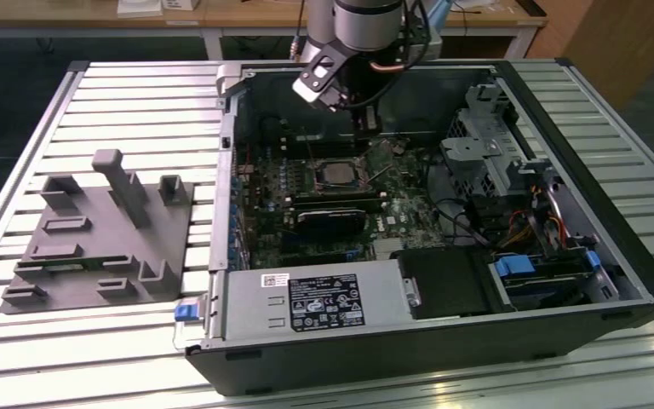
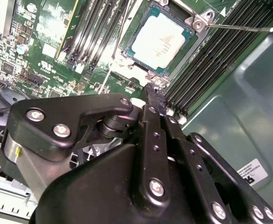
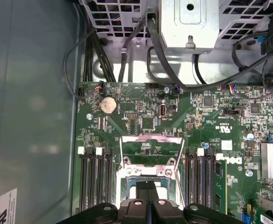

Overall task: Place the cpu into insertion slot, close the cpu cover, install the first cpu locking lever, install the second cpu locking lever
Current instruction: 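Close the cpu cover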

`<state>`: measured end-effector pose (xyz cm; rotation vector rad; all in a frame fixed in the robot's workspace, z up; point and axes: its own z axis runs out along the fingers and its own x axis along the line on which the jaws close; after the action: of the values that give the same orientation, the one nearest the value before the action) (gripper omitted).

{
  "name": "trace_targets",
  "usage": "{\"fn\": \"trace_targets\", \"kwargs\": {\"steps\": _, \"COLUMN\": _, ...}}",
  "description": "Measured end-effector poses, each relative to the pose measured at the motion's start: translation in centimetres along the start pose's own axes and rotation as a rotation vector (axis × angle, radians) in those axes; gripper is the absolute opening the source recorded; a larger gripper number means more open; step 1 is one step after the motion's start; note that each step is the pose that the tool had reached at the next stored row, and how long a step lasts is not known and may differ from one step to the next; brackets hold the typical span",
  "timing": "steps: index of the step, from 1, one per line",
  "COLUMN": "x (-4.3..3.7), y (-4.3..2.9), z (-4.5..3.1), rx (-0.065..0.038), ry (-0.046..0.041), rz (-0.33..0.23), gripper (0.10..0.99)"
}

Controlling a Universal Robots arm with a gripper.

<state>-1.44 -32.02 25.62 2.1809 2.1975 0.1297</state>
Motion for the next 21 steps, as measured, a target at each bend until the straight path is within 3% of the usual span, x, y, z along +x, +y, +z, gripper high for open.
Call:
{"fn": "trace_targets", "kwargs": {"steps": 12, "x": -0.01, "y": 0.75, "z": 0.07, "rx": 0.0, "ry": 0.0, "rz": 0.0, "gripper": 0.106}}
{"fn": "trace_targets", "kwargs": {"steps": 21, "x": 0.0, "y": 1.76, "z": 0.16, "rx": 0.0, "ry": -0.0001, "rz": 0.0, "gripper": 0.106}}
